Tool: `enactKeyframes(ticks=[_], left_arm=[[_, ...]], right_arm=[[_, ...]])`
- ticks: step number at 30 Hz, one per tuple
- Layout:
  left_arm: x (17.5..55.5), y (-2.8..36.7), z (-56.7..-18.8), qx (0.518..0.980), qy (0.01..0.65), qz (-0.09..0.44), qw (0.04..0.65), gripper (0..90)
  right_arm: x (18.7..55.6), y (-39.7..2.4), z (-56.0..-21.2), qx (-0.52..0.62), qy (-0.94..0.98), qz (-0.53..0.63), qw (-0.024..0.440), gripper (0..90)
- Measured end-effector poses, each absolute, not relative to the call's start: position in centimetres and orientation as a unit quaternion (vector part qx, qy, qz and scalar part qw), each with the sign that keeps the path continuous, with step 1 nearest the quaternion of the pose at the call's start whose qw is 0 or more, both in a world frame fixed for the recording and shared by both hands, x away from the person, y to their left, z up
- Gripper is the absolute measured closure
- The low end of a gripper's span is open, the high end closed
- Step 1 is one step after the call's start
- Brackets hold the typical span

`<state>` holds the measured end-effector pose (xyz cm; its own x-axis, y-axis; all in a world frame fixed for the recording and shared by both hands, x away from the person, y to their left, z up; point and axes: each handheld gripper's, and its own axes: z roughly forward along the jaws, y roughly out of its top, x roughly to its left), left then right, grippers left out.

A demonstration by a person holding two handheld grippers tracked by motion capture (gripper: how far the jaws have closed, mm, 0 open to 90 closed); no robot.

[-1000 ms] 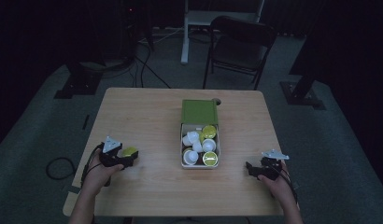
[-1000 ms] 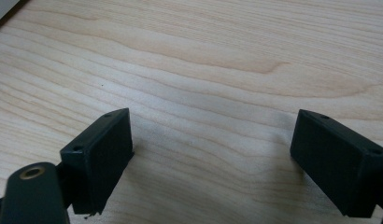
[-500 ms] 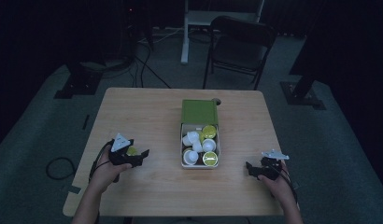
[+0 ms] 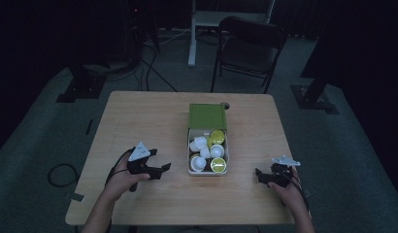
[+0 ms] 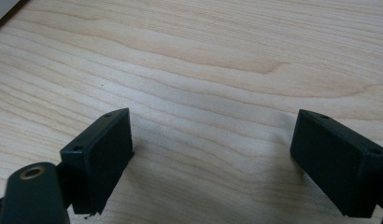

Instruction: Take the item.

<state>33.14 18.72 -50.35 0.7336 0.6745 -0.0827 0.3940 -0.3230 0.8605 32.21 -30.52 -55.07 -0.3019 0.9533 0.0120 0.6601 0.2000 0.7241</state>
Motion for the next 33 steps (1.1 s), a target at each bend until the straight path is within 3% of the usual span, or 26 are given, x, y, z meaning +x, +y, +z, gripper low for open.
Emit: enactKeyframes(ticks=[11,17,25,33], left_arm=[[32.9,16.2,-51.2,0.81,0.305,0.13,0.483,16.3],[32.5,15.5,-51.6,0.835,0.24,0.109,0.483,11.6],[31.8,15.0,-52.3,0.862,0.182,0.086,0.465,11.6],[31.6,14.8,-53.0,0.863,0.178,0.076,0.466,11.6]], right_arm=[[32.2,-30.5,-55.1,0.545,0.74,0.321,0.228,12.4],[32.2,-30.5,-55.1,0.545,0.74,0.321,0.228,12.4],[32.2,-30.5,-55.1,0.545,0.74,0.321,0.228,12.4],[32.2,-30.5,-55.1,0.545,0.74,0.321,0.228,12.4]])
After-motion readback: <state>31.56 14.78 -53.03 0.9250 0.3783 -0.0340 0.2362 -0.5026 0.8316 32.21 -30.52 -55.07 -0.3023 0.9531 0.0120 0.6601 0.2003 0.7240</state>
